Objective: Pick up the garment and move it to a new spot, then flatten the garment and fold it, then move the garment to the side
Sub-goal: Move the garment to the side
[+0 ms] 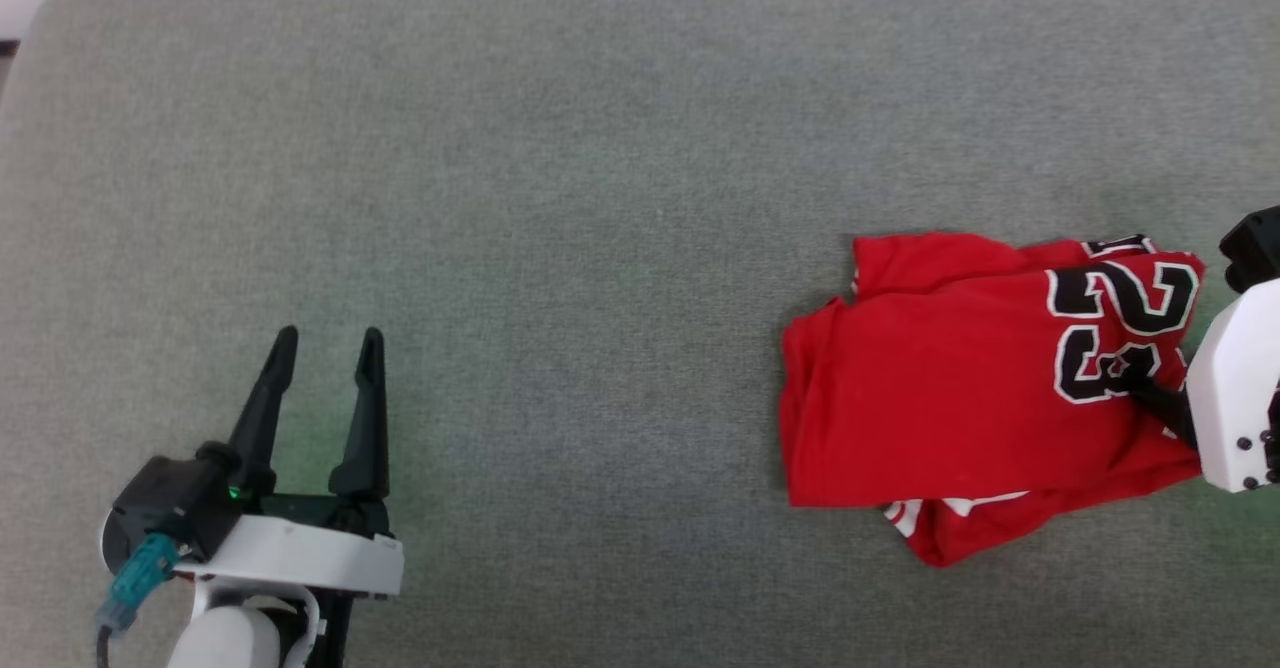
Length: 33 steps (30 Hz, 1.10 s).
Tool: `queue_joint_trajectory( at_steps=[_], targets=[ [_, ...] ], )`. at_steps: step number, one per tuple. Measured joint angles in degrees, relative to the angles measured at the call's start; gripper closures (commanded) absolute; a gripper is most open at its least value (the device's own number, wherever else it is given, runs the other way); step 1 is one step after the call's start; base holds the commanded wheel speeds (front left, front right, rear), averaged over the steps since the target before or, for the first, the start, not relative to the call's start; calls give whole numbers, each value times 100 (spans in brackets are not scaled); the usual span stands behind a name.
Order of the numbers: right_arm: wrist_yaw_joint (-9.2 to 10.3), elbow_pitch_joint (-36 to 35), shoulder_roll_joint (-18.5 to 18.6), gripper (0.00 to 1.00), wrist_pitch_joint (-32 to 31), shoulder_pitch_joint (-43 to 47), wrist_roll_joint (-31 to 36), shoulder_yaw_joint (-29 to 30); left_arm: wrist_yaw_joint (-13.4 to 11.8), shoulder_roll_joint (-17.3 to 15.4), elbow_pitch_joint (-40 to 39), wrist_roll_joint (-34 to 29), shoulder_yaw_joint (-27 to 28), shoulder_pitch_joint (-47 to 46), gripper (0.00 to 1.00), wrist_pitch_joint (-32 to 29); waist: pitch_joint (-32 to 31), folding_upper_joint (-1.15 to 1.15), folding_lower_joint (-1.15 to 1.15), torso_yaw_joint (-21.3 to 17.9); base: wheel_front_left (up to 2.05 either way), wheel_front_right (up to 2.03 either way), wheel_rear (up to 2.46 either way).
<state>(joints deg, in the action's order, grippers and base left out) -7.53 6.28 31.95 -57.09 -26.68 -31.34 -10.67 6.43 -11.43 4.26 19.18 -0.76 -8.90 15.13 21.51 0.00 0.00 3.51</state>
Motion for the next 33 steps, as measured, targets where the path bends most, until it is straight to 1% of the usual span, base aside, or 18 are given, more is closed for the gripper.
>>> queue_joint_trajectory(
  at_steps=[2, 3, 4, 5, 6, 13, 21, 25, 33],
  targets=[
    [0, 2, -25, 0, 4, 0, 26, 42, 13, 19, 33, -22, -1, -48, 0, 0, 67, 0, 0, 43, 0, 0, 0],
    [0, 2, -38, 16, 15, 1, 49, 62, 23, 23, 44, -33, 3, -62, 0, 1, 93, 0, 1, 61, 0, 0, 0],
    [0, -1, -41, 51, 34, 1, 69, 68, 34, 29, 64, -55, 8, -74, 0, 0, 116, 0, 0, 76, 0, 0, 0],
    [0, -11, -41, 55, 70, 1, 69, 73, 38, 33, 81, -62, 13, -84, 0, 0, 133, 0, 0, 88, 0, 0, 0],
    [0, -10, -48, 100, 113, 3, 69, 90, 48, 38, 97, -63, 20, -100, 0, 0, 143, 0, 0, 94, 0, 0, 0],
    [-1, 0, -267, 100, 481, 129, 11, 171, 70, 45, 172, -110, 27, -140, 0, 0, 85, 0, 0, 24, 0, 0, 0],
    [-9, 71, -534, 100, 1182, 274, -68, 523, 91, 42, 77, -190, -26, -136, 0, 0, 35, 0, 0, -247, 0, 0, 0],
    [-1, 138, -457, 100, 1449, 347, -64, 924, 96, -44, -10, -209, -45, -139, 0, 0, 43, 0, 0, -441, 0, 0, 0],
    [-1, 222, -264, 100, 1958, 246, 22, 1851, 97, -328, -237, -211, -122, -233, 0, 0, 161, 0, 0, -893, 0, 0, 0]
  ],
)
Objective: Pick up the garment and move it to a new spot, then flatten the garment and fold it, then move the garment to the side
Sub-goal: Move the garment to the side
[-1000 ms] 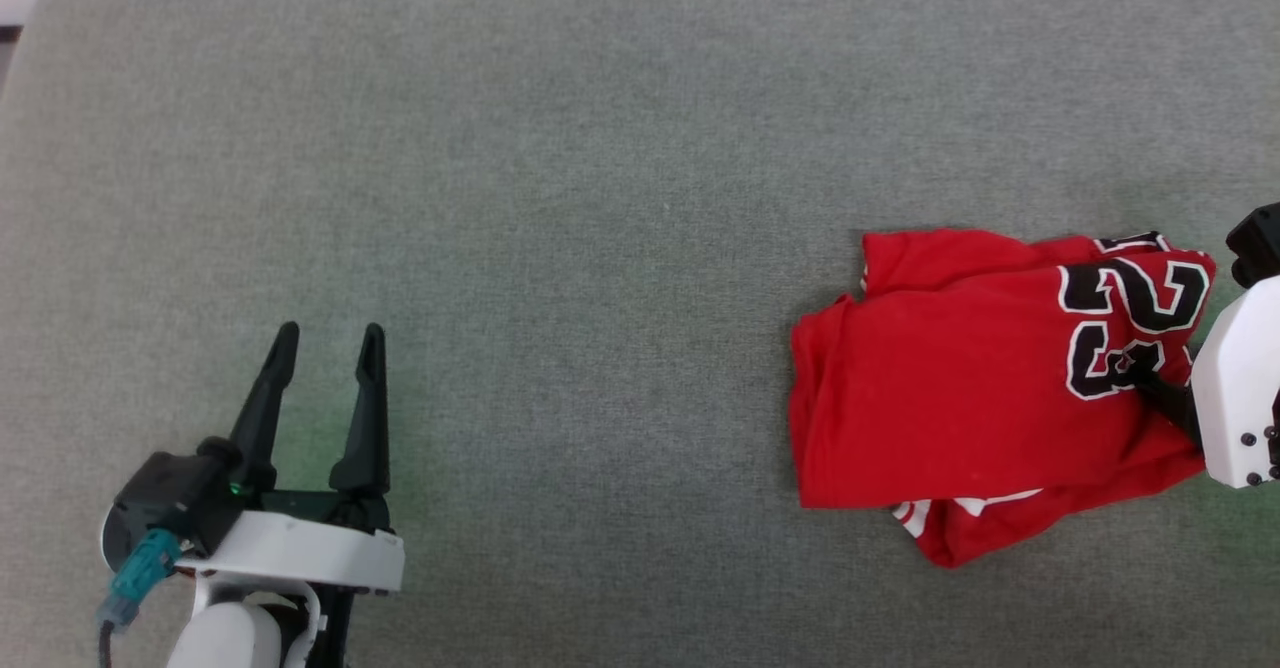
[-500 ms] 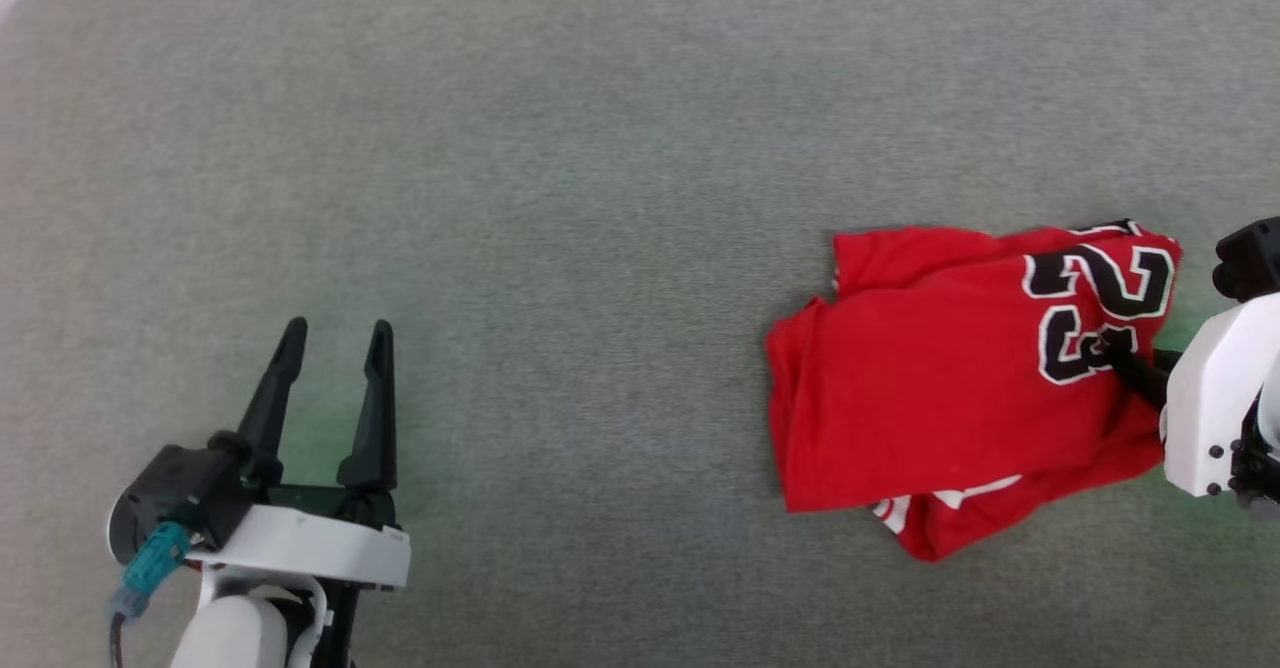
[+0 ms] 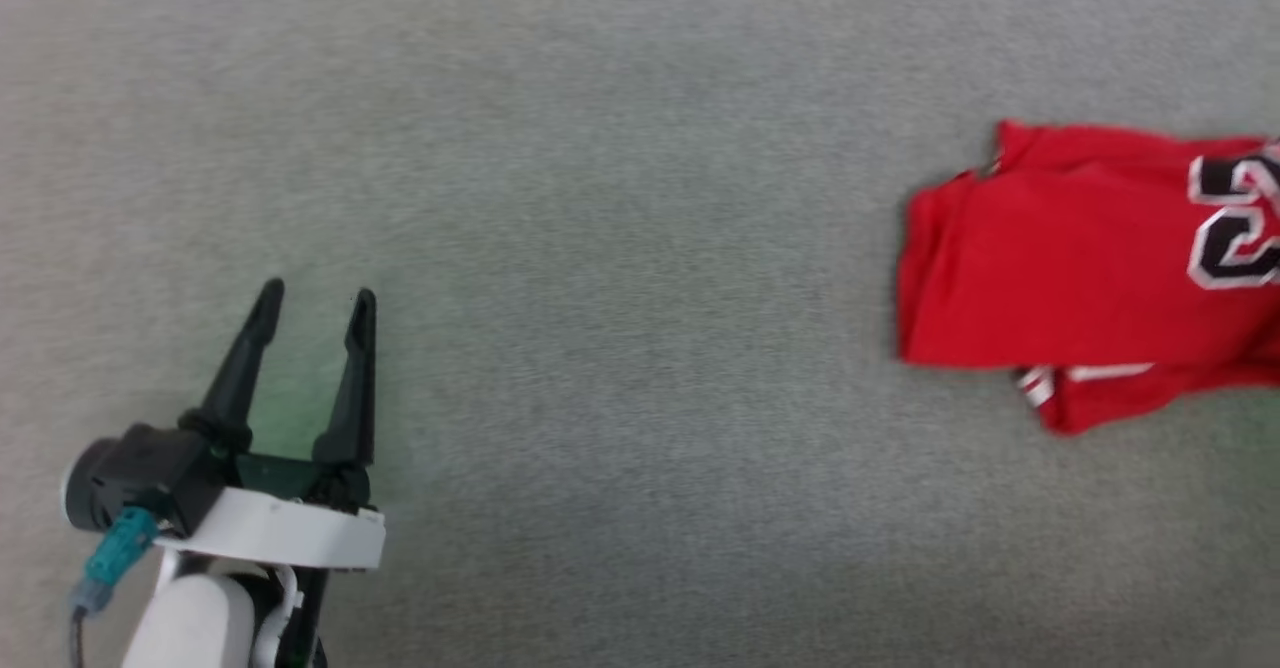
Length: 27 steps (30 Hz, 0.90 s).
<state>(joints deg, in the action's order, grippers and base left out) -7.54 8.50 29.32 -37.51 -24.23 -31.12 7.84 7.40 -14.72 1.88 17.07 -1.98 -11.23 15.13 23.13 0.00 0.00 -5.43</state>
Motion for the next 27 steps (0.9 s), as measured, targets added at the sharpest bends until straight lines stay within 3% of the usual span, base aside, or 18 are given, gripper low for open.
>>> queue_joint_trajectory(
  at_steps=[6, 14, 27],
  targets=[
    [0, 182, 215, 100, 229, -415, 237, 453, 0, -249, -249, -4, -115, -196, 0, -57, 172, 0, 0, -321, 0, 0, 0],
    [0, 808, 344, 100, 773, -1026, 1283, 469, 0, -499, -630, 0, -180, -474, 0, -263, 536, 0, 0, -562, 0, 0, 0],
    [0, 2190, -145, 100, 1976, -1796, 2676, 690, -10, -692, -837, 34, -157, -560, 0, -391, 848, 0, 0, -585, 0, 0, 0]
  ],
)
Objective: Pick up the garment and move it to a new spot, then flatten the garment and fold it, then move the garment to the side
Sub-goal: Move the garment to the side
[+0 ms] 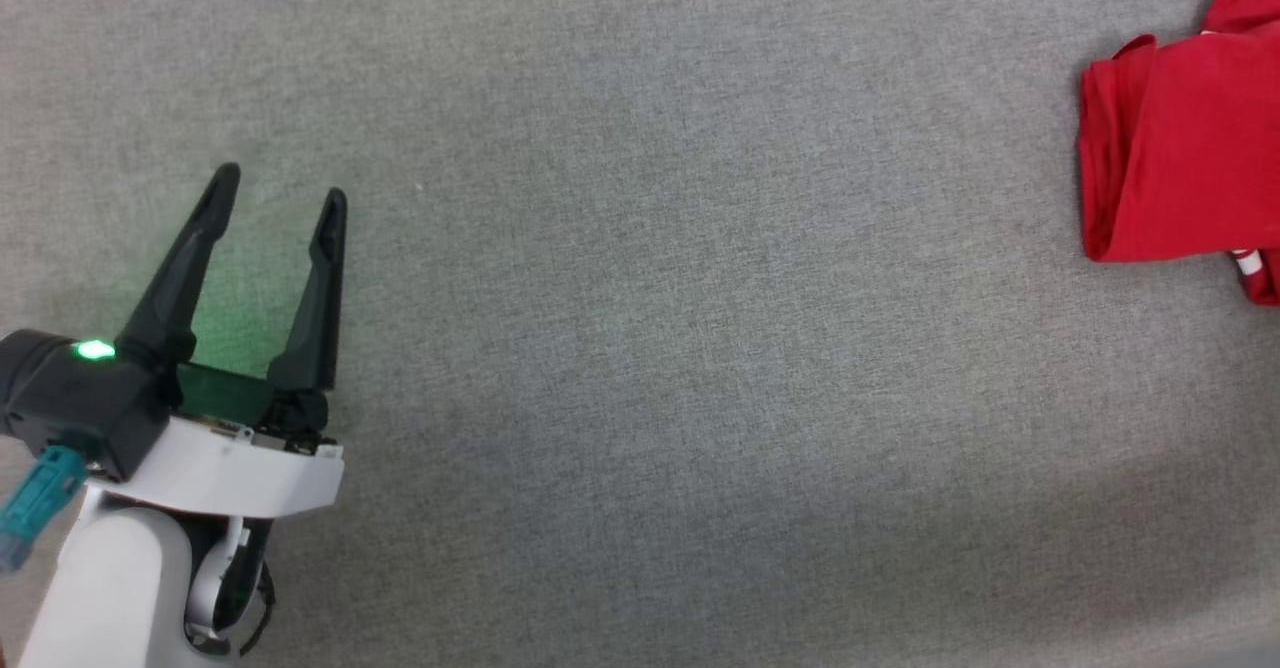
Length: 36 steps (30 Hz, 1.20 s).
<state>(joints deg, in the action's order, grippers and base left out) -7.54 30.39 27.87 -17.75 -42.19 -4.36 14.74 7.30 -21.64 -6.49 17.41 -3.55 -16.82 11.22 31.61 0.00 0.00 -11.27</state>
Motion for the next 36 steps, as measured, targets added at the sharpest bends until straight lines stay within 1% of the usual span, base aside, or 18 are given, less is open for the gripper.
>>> queue_joint_trajectory(
  at_steps=[3, 4, 5, 6, 11, 15, 17, 20, 24, 28, 36],
  targets=[
    [0, 238, -68, 99, 211, -134, 175, 91, -25, -19, -9, 13, 12, -9, 0, -10, -7, 0, 0, 21, 0, 0, 0],
    [0, 290, -108, 62, 271, -177, 204, 126, -35, -18, -4, 13, 14, -16, 0, -5, -22, 0, 0, 25, 0, 0, 0],
    [0, 320, -120, 15, 330, -204, 266, 129, -49, -9, -2, 15, 12, -18, 0, 16, -44, 0, 0, 29, 0, 0, 0],
    [0, 343, -116, 0, 381, -227, 326, 131, -57, 3, 9, 20, 7, -17, 0, 26, -71, 0, 0, 33, 0, 0, 0],
    [0, 382, -76, 0, 555, -260, 385, 73, -86, 79, 163, 14, -74, -2, 0, 101, -276, 0, 0, 74, 0, 0, 0],
    [0, 290, -12, 0, 617, -247, 271, -143, -152, 199, 296, 60, -44, 47, 0, 207, -500, 0, 0, 141, 0, 0, 0],
    [0, 232, -27, 0, 623, -203, 137, -319, -149, 252, 363, 132, -47, 79, 0, 247, -625, 0, 0, 191, 0, 0, 0],
    [0, 77, -52, 0, 620, -68, 120, -679, -141, 312, 415, 176, -24, 132, 0, 320, -821, 0, 0, 280, 0, 0, 0],
    [0, -70, -299, 0, 625, 187, -46, -1132, -147, 366, 595, 141, -20, 259, 0, 350, -1087, 0, 0, 429, 0, 0, 0],
    [0, -233, -577, 0, 802, 432, -233, -1447, -179, 396, 762, -2, -20, 354, 0, 367, -1331, 0, 0, 615, 0, 0, 0],
    [0, -708, -1031, 0, 1555, 1230, -443, -1538, -277, 432, 1124, -129, 45, 557, 0, 390, -1750, 0, 0, 1020, 0, 0, 0]
  ],
)
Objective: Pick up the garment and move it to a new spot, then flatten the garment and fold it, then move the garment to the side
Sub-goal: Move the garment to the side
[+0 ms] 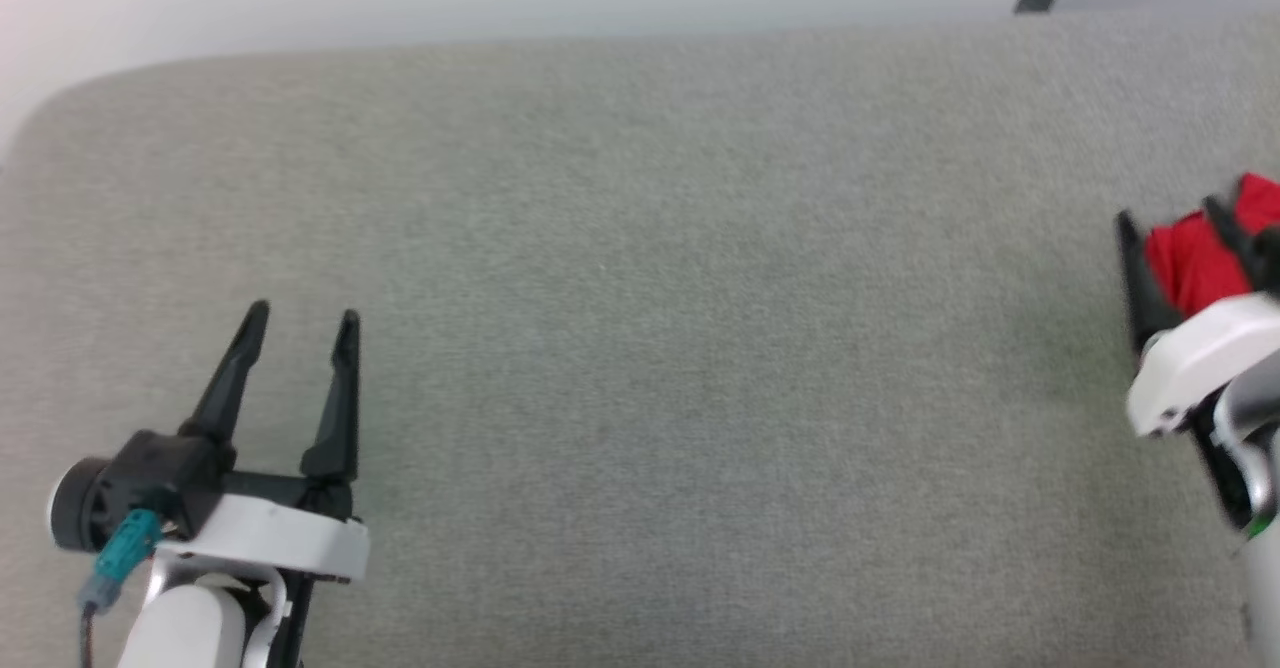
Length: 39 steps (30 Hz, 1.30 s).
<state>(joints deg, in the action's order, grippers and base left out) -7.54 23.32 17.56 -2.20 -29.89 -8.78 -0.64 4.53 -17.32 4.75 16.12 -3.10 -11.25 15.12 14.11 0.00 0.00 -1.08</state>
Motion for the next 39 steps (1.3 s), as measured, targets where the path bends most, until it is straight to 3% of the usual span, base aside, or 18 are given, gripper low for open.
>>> queue_joint_trajectory(
  at_steps=[11, 18, 27, 39],
  targets=[
    [0, -801, -442, 0, 476, 1097, -48, 26, -126, 129, 453, 102, 242, 291, 0, 1, -537, 0, 0, 234, 0, 0, 0],
    [0, -1304, -624, 0, 565, 1818, -225, 137, -94, 383, 382, 388, 483, 773, 0, 1, -832, 0, 0, 278, 0, 0, 0],
    [0, -1733, -625, 0, 494, 2420, -350, 350, -44, 413, 51, 460, 601, 1412, 0, 1, -1149, 0, 0, 256, 0, 0, 0],
    [0, -2213, -704, 0, 258, 2849, -381, 555, -187, 419, -404, 453, 547, 1870, 0, -132, -1257, 0, 0, 196, 0, 0, 0]
  ],
)
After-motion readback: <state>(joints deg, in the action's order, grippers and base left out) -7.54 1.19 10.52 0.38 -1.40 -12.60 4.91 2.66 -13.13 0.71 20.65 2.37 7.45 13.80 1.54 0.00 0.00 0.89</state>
